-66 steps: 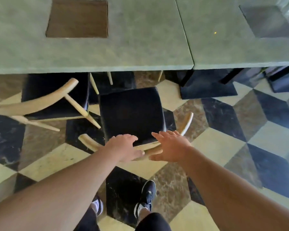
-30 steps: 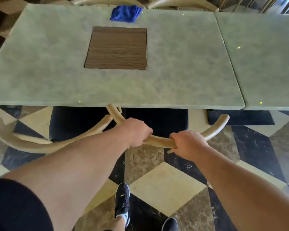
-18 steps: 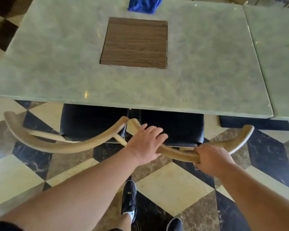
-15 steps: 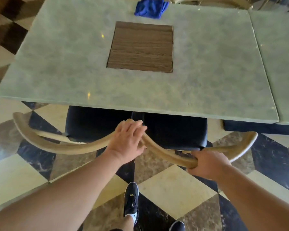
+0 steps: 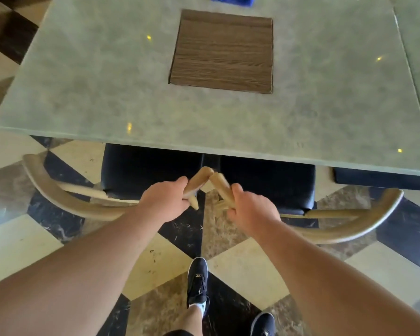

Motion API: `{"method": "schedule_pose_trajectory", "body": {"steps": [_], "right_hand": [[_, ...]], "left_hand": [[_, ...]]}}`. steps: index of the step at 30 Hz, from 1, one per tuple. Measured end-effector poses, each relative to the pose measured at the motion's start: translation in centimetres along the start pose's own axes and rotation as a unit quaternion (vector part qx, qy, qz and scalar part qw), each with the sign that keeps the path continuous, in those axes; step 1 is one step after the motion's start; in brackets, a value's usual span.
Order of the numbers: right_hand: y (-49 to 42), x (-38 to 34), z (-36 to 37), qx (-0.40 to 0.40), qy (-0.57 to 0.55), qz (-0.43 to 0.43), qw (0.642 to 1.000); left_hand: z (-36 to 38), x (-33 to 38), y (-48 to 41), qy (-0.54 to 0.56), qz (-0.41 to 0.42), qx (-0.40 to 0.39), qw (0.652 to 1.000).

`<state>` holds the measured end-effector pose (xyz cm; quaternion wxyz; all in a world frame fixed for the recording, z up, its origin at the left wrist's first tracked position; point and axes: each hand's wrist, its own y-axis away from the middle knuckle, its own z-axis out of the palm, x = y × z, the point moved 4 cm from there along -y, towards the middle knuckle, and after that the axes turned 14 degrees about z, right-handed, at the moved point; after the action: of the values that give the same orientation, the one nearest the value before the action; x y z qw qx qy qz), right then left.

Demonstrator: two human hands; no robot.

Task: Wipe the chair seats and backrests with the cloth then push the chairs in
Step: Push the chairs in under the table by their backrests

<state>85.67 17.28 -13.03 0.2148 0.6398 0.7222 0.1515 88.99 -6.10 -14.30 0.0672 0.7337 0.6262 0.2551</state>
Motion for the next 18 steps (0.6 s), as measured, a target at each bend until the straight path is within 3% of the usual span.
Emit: {"method": "schedule_pose_trajectory", "body": {"steps": [18], "right_hand": [[0.9, -1.0, 2.1, -0.013, 0.016, 0.026, 0.999]], "left_hand": [[0.6, -1.2, 1.5, -0.030, -0.005, 0.014, 0.999]]}}
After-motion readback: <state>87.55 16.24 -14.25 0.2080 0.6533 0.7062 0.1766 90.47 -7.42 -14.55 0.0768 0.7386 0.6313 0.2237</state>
